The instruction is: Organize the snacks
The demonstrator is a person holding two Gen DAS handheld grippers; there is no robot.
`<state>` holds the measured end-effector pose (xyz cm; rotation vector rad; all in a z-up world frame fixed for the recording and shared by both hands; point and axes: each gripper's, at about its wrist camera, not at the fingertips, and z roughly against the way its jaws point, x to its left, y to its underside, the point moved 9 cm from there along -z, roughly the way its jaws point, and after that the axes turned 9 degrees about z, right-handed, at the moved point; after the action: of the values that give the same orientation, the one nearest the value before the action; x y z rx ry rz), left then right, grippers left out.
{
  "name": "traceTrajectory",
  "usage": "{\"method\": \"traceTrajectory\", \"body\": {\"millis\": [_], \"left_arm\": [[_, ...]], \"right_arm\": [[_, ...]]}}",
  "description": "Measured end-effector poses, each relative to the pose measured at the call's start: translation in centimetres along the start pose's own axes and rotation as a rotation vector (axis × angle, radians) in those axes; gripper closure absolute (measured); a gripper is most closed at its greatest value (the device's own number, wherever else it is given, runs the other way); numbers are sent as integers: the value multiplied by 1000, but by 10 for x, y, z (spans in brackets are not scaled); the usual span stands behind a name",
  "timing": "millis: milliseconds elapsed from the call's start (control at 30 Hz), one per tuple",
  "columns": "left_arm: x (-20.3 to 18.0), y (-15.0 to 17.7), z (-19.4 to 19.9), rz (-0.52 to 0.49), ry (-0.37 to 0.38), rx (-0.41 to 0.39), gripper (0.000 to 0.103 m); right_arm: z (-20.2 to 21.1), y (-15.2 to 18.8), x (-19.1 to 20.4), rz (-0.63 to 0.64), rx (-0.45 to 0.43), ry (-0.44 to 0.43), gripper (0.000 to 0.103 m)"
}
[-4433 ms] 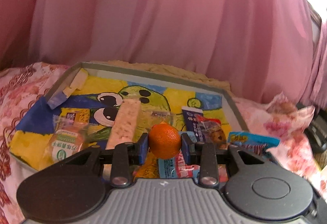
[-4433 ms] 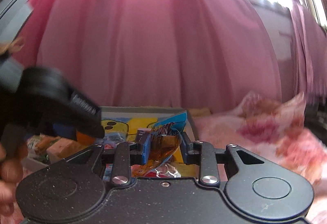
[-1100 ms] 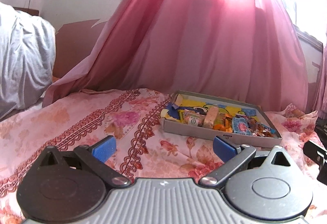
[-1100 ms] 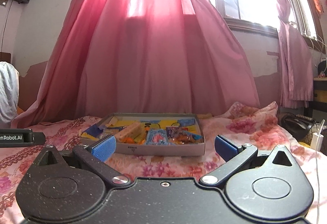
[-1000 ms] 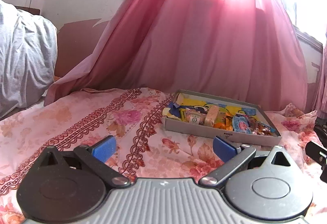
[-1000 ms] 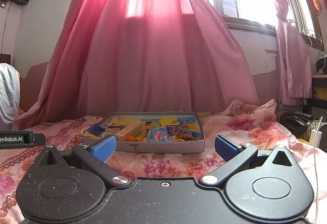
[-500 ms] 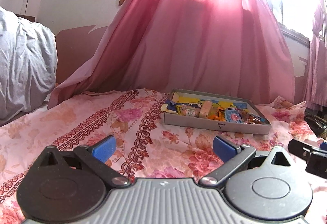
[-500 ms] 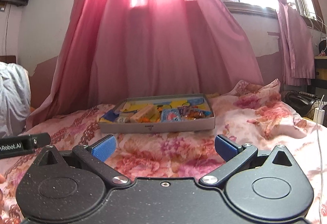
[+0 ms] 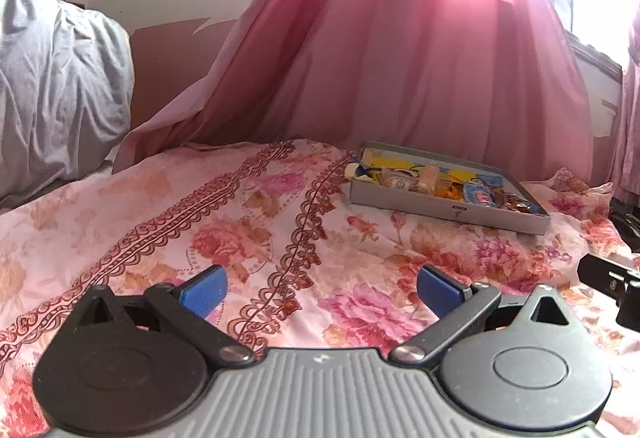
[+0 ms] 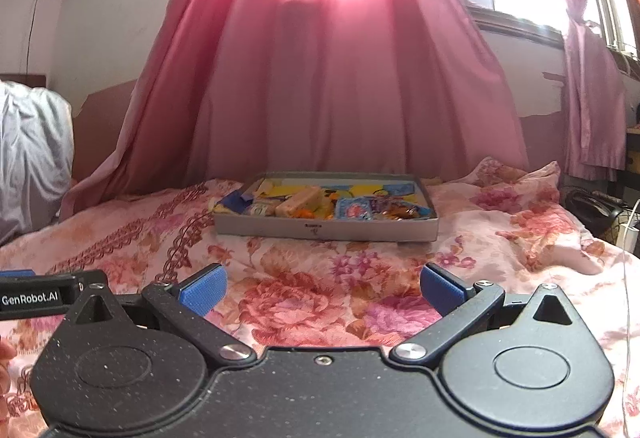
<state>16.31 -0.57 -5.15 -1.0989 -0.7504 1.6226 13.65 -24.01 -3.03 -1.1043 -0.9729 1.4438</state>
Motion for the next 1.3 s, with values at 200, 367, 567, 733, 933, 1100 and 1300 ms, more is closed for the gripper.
{"method": "traceTrajectory", "body": {"millis": [200,367,567,733,933,1100,1300], "left_arm": [[4,-1,-3,-11,-12,-6,0],[3,-2,-4,-29,-9,-11,0],[4,0,-4,-29,-10,-6,0],[4,0,-4,-27,-8,-7,0],[5,0,-4,-19,-6,-7,0],[5,-1,-5,-15,-6,-8,0],[3,-2,-3,-15,2,-13,0]], "right_arm": [[-13,5,8,-27,24,-24,1],[-19,10,5,-49,49,-11,1],[-18,9,3,-52,46,-10,1],[-17,9,4,-46,45,-10,1],[-17,9,4,-47,44,-11,1],[-17,9,4,-47,42,-10,1],[-16,8,1,-47,38,-11,1]]}}
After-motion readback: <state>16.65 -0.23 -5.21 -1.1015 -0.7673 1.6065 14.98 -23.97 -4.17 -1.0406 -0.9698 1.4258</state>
